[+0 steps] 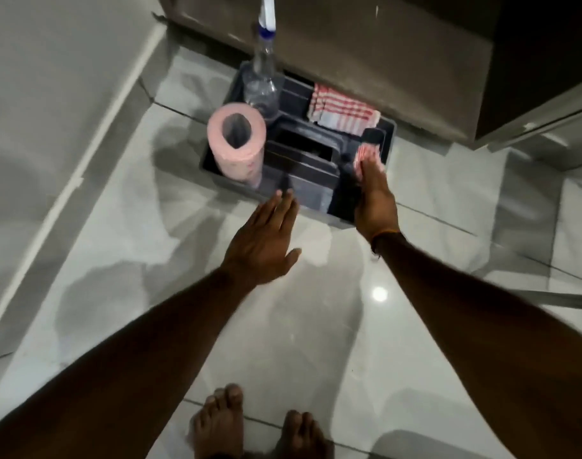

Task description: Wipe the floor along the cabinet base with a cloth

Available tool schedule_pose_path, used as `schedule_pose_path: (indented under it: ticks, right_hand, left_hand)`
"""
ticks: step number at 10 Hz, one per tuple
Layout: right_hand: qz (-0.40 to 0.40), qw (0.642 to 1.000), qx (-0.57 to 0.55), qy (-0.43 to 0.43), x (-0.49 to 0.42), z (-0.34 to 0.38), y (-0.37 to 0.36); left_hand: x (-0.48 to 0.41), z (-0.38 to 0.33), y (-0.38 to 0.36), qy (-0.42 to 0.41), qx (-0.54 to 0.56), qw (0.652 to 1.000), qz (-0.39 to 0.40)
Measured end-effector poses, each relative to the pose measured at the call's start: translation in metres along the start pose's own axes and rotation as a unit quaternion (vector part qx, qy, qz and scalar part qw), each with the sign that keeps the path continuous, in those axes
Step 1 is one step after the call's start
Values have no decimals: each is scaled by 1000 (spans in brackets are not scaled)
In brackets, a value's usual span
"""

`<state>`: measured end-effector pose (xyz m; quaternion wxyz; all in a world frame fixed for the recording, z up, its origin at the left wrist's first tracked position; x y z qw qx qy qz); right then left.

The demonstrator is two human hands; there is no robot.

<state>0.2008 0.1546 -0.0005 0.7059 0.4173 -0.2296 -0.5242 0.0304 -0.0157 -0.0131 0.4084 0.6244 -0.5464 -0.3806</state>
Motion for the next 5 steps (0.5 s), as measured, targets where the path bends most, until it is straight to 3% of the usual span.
schedule_pose_path:
  ticks: [3, 4, 5]
  right_hand:
    - [80, 983, 162, -10, -65, -37, -81]
    - [111, 971, 212, -21, -63, -36, -85]
    - [120, 973, 188, -51, -58, -14, -60]
  left_hand:
    - [-29, 25, -57, -18, -108, 994, 4]
    - [-32, 27, -57, -26, -112, 993, 13]
    - [-29, 21, -42, -17, -103, 994, 31]
Point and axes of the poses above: each hand's wrist, its own x-axis away from the middle knuckle, its own y-axis out of the back of the hand, z = x × y, the point moved 2 cm from there along -x, towards the middle knuckle, and after that the axes turned 15 degrees about -z, right-handed, at the moved point
